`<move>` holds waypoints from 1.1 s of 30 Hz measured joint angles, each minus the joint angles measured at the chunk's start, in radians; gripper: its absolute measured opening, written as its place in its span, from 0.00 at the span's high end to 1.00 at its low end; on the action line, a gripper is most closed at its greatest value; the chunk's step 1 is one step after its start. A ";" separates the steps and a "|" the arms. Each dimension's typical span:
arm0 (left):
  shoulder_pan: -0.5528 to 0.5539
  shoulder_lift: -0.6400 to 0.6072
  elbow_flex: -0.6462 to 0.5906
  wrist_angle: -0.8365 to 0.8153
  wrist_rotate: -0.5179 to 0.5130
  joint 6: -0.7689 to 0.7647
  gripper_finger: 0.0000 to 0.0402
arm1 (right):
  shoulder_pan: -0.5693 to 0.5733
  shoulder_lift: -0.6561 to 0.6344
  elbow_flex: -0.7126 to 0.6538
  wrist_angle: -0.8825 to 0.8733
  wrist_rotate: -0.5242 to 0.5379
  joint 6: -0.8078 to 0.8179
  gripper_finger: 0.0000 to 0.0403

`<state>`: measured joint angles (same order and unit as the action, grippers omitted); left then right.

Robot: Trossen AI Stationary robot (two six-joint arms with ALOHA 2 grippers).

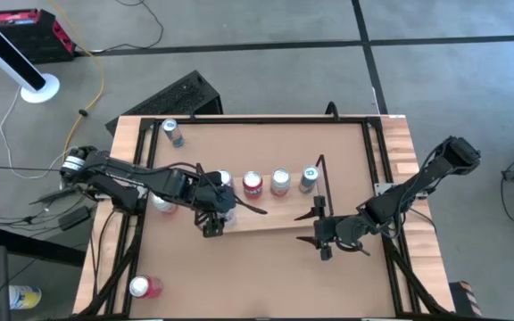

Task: Place canned beverage on shelf
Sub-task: Put the orange soda can on the shelf aligned with the other pink soda can

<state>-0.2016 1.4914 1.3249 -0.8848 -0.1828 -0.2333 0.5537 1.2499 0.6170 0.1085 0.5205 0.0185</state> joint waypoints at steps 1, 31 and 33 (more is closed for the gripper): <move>0.000 0.000 0.016 -0.011 0.003 0.006 0.18 | 0.000 0.000 0.000 0.000 0.000 0.000 0.32; -0.029 -0.103 0.471 -0.538 -0.227 -0.053 0.17 | 0.000 0.000 0.000 -0.003 -0.029 0.025 0.32; -0.029 -0.110 0.471 -0.552 -0.241 -0.053 0.17 | -0.002 0.000 0.000 0.003 -0.028 -0.014 0.32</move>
<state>-0.2302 1.3809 1.7954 -1.4365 -0.4242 -0.2865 0.5518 1.2499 0.6170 0.1118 0.4921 0.0048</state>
